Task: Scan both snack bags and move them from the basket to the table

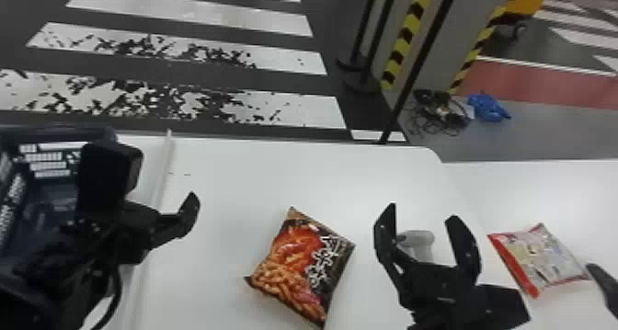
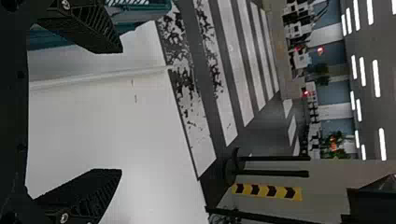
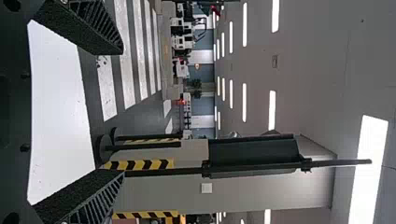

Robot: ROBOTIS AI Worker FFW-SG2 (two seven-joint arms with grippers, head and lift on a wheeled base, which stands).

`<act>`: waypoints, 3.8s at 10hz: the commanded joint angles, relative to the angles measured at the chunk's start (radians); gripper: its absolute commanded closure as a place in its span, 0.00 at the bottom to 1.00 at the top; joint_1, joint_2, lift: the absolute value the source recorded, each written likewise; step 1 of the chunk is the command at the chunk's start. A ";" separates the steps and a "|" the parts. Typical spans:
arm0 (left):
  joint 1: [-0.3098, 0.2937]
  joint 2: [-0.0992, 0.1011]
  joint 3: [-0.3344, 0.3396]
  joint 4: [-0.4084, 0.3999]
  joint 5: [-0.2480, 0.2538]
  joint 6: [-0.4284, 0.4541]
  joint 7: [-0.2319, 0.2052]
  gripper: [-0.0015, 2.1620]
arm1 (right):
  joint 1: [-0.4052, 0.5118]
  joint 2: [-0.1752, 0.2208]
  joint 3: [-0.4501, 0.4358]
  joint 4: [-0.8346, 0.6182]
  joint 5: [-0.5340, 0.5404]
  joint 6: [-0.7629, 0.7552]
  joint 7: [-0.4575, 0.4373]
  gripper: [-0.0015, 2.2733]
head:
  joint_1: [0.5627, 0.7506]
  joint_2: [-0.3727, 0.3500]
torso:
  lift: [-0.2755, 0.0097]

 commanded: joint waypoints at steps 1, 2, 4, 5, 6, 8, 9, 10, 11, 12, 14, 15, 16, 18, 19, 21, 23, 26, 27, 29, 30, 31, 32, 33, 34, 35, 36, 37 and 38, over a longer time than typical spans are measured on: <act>0.115 0.022 0.045 -0.040 -0.047 -0.182 0.018 0.04 | 0.006 0.000 0.013 -0.005 0.003 -0.006 0.000 0.00 | 0.70 0.22 | 0.62; 0.199 0.025 0.072 -0.054 -0.071 -0.351 0.032 0.04 | 0.009 0.002 0.024 -0.006 0.004 -0.012 0.000 0.00 | 0.70 0.27 | 0.62; 0.312 0.026 0.129 -0.068 -0.091 -0.431 0.046 0.04 | 0.021 0.002 0.051 -0.009 0.006 -0.033 0.000 0.00 | 0.70 0.33 | 0.62; 0.381 0.026 0.170 -0.094 -0.091 -0.471 0.054 0.04 | 0.037 0.000 0.062 -0.023 0.007 -0.030 0.001 0.00 | 0.70 0.35 | 0.62; 0.440 0.026 0.198 -0.115 -0.091 -0.523 0.054 0.04 | 0.063 -0.005 0.062 -0.051 0.012 -0.015 0.024 0.01 | 0.70 0.39 | 0.62; 0.533 0.025 0.235 -0.126 -0.091 -0.624 0.066 0.04 | 0.079 -0.011 0.067 -0.063 0.010 0.080 0.097 0.02 | 0.70 0.47 | 0.62; 0.561 0.025 0.244 -0.118 -0.091 -0.658 0.067 0.04 | 0.078 -0.011 0.064 -0.066 0.010 0.154 0.147 0.02 | 0.70 0.51 | 0.62; 0.596 0.023 0.258 -0.111 -0.091 -0.707 0.074 0.04 | 0.066 -0.011 0.064 -0.072 0.037 0.298 0.216 0.03 | 0.70 0.53 | 0.62; 0.618 0.023 0.264 -0.105 -0.091 -0.731 0.075 0.04 | 0.052 -0.011 0.060 -0.089 0.037 0.442 0.279 0.03 | 0.70 0.57 | 0.62; 0.636 0.020 0.267 -0.094 -0.085 -0.756 0.080 0.04 | 0.040 -0.011 0.060 -0.097 0.037 0.525 0.339 0.03 | 0.70 0.62 | 0.62; 0.653 0.022 0.265 -0.063 -0.076 -0.805 0.069 0.04 | 0.029 -0.011 0.059 -0.118 0.070 0.642 0.414 0.03 | 0.70 0.67 | 0.62; 0.654 0.022 0.265 -0.060 -0.070 -0.808 0.064 0.04 | 0.013 -0.011 0.064 -0.140 0.099 0.731 0.446 0.03 | 0.70 0.68 | 0.62; 0.654 0.025 0.265 -0.059 -0.064 -0.805 0.058 0.04 | 0.001 -0.011 0.090 -0.167 0.155 0.795 0.459 0.03 | 0.70 0.69 | 0.62; 0.653 0.025 0.268 -0.040 -0.044 -0.805 0.044 0.04 | -0.037 -0.012 0.191 -0.230 0.262 1.007 0.463 0.03 | 0.70 0.73 | 0.62; 0.651 0.025 0.270 -0.030 -0.041 -0.811 0.043 0.04 | -0.054 -0.012 0.232 -0.244 0.299 1.065 0.462 0.03 | 0.70 0.74 | 0.62; 0.645 0.025 0.278 -0.003 -0.010 -0.817 0.018 0.04 | -0.085 -0.011 0.304 -0.239 0.406 1.120 0.457 0.03 | 0.70 0.81 | 0.62; 0.636 0.025 0.298 0.003 0.028 -0.817 -0.008 0.04 | -0.103 -0.026 0.332 -0.215 0.492 1.120 0.457 0.03 | 0.70 0.83 | 0.62; 0.627 0.025 0.305 0.001 0.047 -0.805 -0.034 0.04 | -0.118 -0.084 0.381 -0.187 0.578 1.127 0.459 0.03 | 0.70 0.82 | 0.62; 0.622 0.025 0.305 0.001 0.056 -0.799 -0.040 0.04 | -0.126 -0.092 0.395 -0.169 0.613 1.127 0.459 0.03 | 0.70 0.81 | 0.62; 0.619 0.025 0.305 0.003 0.062 -0.793 -0.049 0.04 | -0.148 -0.118 0.416 -0.144 0.635 1.133 0.460 0.03 | 0.70 0.80 | 0.62; 0.619 0.023 0.305 0.006 0.067 -0.790 -0.054 0.04 | -0.163 -0.123 0.416 -0.118 0.636 1.127 0.462 0.04 | 0.70 0.79 | 0.62; 0.619 0.022 0.305 0.007 0.068 -0.790 -0.060 0.04 | -0.178 -0.143 0.427 -0.100 0.642 1.124 0.462 0.04 | 0.70 0.78 | 0.62; 0.619 0.022 0.304 0.006 0.068 -0.790 -0.061 0.04 | -0.187 -0.158 0.432 -0.085 0.652 1.117 0.462 0.04 | 0.70 0.77 | 0.62; 0.619 0.020 0.304 0.007 0.073 -0.790 -0.061 0.04 | -0.192 -0.170 0.432 -0.080 0.653 1.117 0.462 0.04 | 0.70 0.76 | 0.62; 0.619 0.019 0.302 0.009 0.073 -0.790 -0.066 0.04 | -0.194 -0.179 0.432 -0.081 0.661 1.117 0.463 0.04 | 0.70 0.75 | 0.62; 0.618 0.017 0.299 0.010 0.073 -0.790 -0.068 0.04 | -0.198 -0.186 0.432 -0.081 0.665 1.124 0.465 0.04 | 0.70 0.74 | 0.62; 0.618 0.016 0.298 0.012 0.073 -0.790 -0.069 0.04 | -0.204 -0.187 0.432 -0.078 0.675 1.127 0.465 0.04 | 0.70 0.72 | 0.62; 0.618 0.016 0.298 0.012 0.076 -0.790 -0.077 0.04 | -0.212 -0.189 0.432 -0.071 0.678 1.127 0.477 0.04 | 0.70 0.71 | 0.62; 0.616 0.016 0.299 0.012 0.088 -0.790 -0.084 0.04 | -0.220 -0.189 0.432 -0.058 0.682 1.127 0.486 0.09 | 0.70 0.71 | 0.62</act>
